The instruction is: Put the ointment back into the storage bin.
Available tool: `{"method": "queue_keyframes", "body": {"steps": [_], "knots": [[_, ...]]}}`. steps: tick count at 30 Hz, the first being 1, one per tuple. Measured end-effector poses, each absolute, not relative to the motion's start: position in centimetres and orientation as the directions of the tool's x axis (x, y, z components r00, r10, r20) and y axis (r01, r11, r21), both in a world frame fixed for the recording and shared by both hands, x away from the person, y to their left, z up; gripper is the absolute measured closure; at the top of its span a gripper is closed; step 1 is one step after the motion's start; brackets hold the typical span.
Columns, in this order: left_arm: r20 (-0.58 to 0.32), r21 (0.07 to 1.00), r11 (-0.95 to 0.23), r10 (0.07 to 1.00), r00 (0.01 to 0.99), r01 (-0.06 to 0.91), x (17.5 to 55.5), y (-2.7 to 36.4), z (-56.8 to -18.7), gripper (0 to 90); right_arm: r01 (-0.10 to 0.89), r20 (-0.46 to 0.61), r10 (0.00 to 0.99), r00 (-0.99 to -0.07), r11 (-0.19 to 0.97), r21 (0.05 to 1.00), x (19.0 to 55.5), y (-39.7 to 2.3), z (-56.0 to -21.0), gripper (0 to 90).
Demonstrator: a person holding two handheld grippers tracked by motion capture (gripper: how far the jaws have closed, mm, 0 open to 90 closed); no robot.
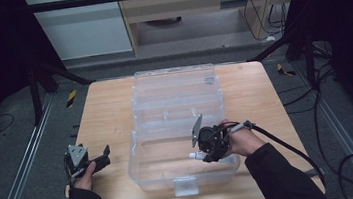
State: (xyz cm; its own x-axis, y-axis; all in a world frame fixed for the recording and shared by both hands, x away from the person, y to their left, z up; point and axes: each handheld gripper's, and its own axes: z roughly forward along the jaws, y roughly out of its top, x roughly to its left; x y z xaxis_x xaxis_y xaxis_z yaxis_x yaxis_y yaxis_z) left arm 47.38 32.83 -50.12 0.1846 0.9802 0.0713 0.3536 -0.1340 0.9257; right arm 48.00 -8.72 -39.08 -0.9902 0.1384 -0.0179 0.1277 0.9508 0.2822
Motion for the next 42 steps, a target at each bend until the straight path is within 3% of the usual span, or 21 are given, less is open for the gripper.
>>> {"method": "queue_keyframes", "body": {"steps": [21,42], "knots": [[0.071,0.926,-0.134,0.980,0.185,0.353,47.4,32.8,-50.1,1.8,0.104,0.003,0.104,-0.995,0.984,0.145,48.6,-6.8,-43.1,69.7],[0.070,0.927,-0.133,0.980,0.184,0.352,47.4,32.9,-50.1,1.8,0.100,0.013,0.099,-0.995,0.989,0.113,48.8,-6.4,-45.0,69.2]]}}
